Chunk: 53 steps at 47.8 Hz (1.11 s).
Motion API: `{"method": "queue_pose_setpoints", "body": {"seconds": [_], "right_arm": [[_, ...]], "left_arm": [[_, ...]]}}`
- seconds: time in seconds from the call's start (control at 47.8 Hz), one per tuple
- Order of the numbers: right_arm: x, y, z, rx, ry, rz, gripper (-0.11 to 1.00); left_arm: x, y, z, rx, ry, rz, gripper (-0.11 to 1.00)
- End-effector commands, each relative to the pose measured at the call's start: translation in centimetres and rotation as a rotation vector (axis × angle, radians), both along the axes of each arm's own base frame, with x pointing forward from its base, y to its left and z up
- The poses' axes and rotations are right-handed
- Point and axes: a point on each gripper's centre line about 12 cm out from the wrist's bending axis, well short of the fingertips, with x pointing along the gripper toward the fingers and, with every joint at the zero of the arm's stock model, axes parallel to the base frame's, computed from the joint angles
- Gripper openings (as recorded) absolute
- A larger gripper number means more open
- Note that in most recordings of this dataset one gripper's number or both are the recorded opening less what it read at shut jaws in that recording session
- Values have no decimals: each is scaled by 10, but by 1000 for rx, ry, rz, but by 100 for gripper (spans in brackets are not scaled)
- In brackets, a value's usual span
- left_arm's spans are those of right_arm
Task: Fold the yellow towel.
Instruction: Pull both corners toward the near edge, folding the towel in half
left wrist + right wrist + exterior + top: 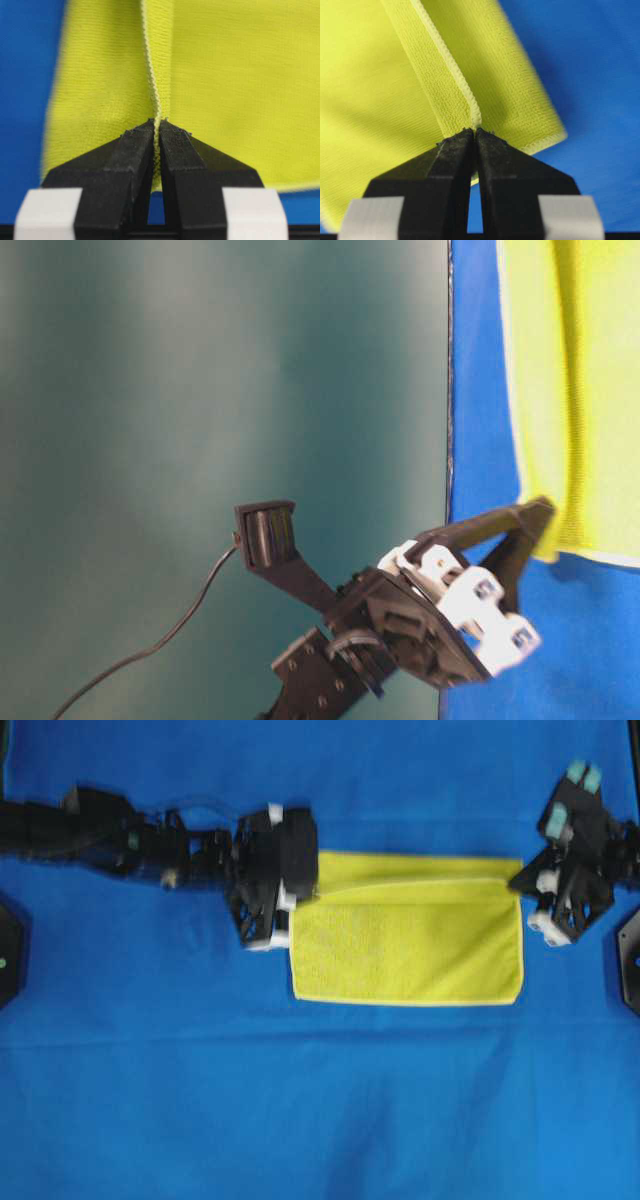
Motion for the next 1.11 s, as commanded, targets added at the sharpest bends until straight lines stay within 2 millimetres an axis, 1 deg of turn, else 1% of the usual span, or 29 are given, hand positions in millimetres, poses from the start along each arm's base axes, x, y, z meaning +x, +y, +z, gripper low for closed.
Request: {"method": "queue_pose_setpoints", "body": {"seconds": [0.0,0.23,0.335,0.398,0.921,0.963,0.984,1.026,1.089], "right_arm": [[3,15,4,29,-14,32,3],[9,54,2,108,-15,115,3],[9,67,1,138,-13,131,3],[10,70,1,151,-13,130,3],[14,73,-5,168,19,118,3],[15,74,-5,168,20,122,4],[15,75,-6,169,21,123,5],[16,76,-4,169,17,130,17],[18,80,-1,169,8,146,36]], "left_arm": [[2,-20,13,-5,-33,-39,1],[5,-57,12,-34,-32,-102,1],[7,-71,12,-35,-35,-137,1],[7,-78,11,-34,-36,-153,1],[11,-80,15,-33,-70,-157,1],[11,-80,15,-33,-68,-157,4],[11,-80,16,-33,-71,-157,9],[10,-80,16,-33,-68,-157,19],[10,-80,20,-32,-74,-158,36]]}}
